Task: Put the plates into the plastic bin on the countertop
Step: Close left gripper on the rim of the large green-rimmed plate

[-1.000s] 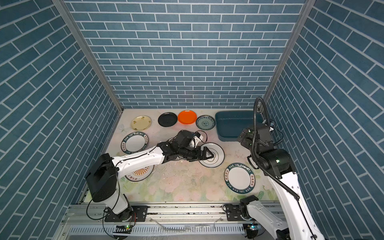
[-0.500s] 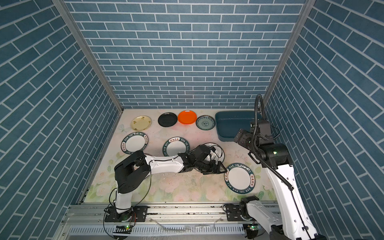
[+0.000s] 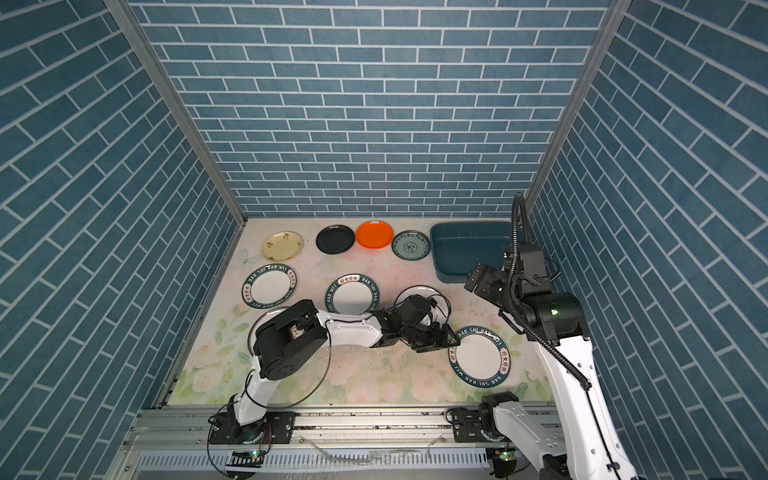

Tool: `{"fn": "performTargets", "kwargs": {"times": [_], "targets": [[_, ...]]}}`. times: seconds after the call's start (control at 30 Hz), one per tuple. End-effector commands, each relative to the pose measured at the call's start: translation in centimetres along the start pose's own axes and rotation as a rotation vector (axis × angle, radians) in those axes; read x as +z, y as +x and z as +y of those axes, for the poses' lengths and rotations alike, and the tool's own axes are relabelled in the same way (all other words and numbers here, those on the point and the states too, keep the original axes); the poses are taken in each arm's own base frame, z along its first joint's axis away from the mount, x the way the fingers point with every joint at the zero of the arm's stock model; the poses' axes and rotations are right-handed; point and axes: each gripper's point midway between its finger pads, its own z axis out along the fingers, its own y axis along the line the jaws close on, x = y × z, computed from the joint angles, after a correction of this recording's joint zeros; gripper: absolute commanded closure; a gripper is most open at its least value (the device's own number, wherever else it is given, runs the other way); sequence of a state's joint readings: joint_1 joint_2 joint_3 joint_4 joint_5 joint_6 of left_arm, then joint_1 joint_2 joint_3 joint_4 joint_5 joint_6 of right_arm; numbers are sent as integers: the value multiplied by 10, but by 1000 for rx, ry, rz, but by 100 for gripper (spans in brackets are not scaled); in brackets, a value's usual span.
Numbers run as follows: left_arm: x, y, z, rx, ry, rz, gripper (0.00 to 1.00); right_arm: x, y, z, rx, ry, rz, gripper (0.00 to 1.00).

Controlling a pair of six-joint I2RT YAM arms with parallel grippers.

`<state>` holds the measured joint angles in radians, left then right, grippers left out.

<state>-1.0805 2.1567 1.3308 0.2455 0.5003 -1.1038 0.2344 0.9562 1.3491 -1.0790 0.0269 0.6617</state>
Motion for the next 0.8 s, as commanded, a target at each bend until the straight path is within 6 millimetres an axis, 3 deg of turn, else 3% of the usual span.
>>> {"fn": "performTargets", "kwargs": {"times": [0.0,0.27,0.77], "targets": [[13,-3,7,-34,-10,-3,19,-9,5,-4,-24,3,7,8],[29,-3,17,-75,-26,20,32,-14,7,-9,-30,17,-3,8],[33,0,28,-105,-82,39,58,-13,2,-11,-45,38,-18,8]]}}
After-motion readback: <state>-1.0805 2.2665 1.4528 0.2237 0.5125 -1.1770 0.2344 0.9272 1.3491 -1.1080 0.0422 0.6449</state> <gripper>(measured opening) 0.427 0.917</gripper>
